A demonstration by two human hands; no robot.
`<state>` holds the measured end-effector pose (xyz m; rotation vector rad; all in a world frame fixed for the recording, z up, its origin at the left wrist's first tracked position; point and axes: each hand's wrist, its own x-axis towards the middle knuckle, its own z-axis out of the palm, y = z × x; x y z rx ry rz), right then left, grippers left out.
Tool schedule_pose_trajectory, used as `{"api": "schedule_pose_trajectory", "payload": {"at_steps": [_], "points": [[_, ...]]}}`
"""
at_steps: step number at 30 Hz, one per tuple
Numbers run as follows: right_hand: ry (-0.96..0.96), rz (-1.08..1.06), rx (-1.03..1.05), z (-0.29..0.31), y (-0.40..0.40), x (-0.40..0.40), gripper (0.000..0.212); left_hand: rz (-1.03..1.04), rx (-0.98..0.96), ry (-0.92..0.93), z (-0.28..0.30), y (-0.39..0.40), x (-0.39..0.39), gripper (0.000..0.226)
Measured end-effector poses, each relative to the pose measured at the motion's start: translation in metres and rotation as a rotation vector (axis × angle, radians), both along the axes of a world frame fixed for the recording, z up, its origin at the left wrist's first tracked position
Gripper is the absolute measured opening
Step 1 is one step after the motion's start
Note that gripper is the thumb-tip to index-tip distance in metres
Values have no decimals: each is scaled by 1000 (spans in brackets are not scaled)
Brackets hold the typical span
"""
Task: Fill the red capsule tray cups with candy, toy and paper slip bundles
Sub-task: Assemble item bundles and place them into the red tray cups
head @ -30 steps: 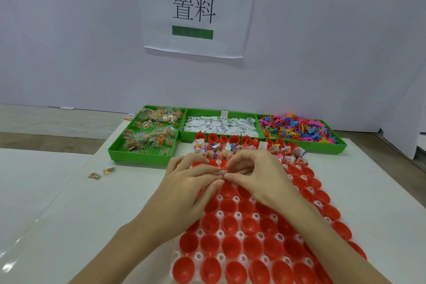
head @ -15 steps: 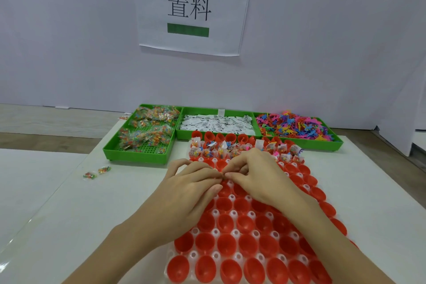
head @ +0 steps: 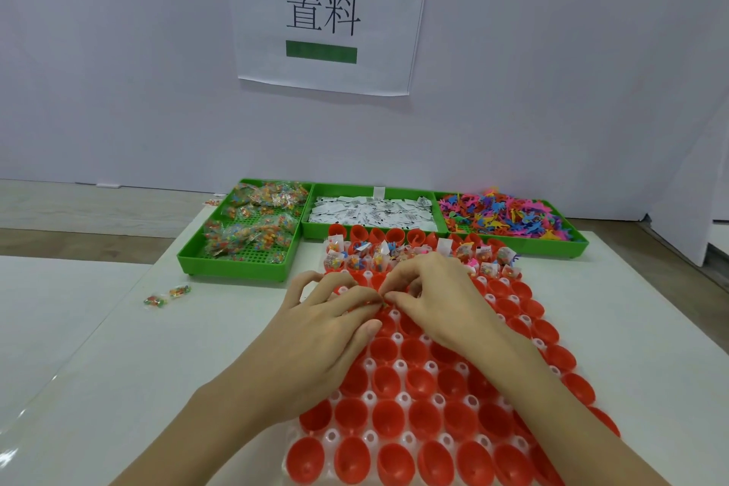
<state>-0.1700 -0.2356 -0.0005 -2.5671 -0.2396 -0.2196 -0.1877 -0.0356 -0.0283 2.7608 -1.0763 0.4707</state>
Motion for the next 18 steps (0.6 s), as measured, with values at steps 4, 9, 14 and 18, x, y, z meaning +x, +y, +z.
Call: {"api": "schedule_pose_trajectory", "payload": {"at_steps": [4, 9, 14, 18], "points": [[39, -2, 42, 2, -4, -1, 14, 26, 70, -38, 4, 1, -3, 58], [-4, 6, 100, 11, -11, -4, 14, -19, -70, 88, 6, 4, 4, 68], [-43, 50, 230, 28, -20, -12, 17, -44, -369, 164, 12, 12, 13, 60], [-51, 106, 299, 38, -27, -21, 21, 86, -490, 68, 6, 33, 35, 55]]}}
